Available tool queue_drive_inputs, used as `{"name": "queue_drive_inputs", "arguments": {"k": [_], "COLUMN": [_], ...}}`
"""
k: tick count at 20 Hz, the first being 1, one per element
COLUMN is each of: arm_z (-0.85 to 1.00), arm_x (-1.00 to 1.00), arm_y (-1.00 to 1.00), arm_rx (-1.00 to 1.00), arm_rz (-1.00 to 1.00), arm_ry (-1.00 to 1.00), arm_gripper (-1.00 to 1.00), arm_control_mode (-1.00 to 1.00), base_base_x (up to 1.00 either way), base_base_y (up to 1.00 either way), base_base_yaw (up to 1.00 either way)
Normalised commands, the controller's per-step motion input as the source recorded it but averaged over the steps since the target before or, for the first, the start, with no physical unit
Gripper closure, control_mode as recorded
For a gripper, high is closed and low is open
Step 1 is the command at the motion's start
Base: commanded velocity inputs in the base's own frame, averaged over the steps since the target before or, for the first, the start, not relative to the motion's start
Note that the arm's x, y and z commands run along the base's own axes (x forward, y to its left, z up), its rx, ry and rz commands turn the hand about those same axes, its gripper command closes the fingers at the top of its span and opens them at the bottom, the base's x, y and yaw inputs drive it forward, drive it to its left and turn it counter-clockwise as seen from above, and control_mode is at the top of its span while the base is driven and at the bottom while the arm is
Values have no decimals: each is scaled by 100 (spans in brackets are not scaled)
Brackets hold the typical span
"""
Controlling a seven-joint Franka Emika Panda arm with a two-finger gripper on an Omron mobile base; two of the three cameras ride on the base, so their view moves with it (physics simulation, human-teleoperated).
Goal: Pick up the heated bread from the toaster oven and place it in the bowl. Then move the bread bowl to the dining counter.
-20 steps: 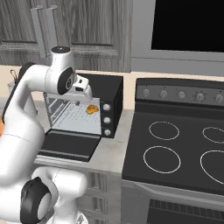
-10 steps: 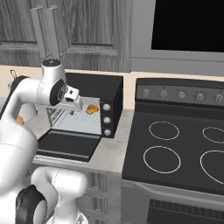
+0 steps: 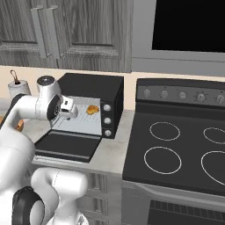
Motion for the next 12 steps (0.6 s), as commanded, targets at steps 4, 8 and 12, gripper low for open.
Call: {"name": "queue_drive_inputs", "arguments": {"k": [4, 8, 12], "arm_z": [-37, -18, -17], "arm_x": [31, 39, 36], "arm_y": [1, -1, 0], "arm_rx": [0, 0, 0], "arm_rz": [-4, -5, 0], "arm_ry": [-28, -24, -8], "arm_gripper": [-100, -100, -100], "arm_control_mode": [-100, -100, -100], "base_base_x": [0, 0, 0], "base_base_y": [0, 0, 0], "base_base_yaw": [0, 0, 0]}}
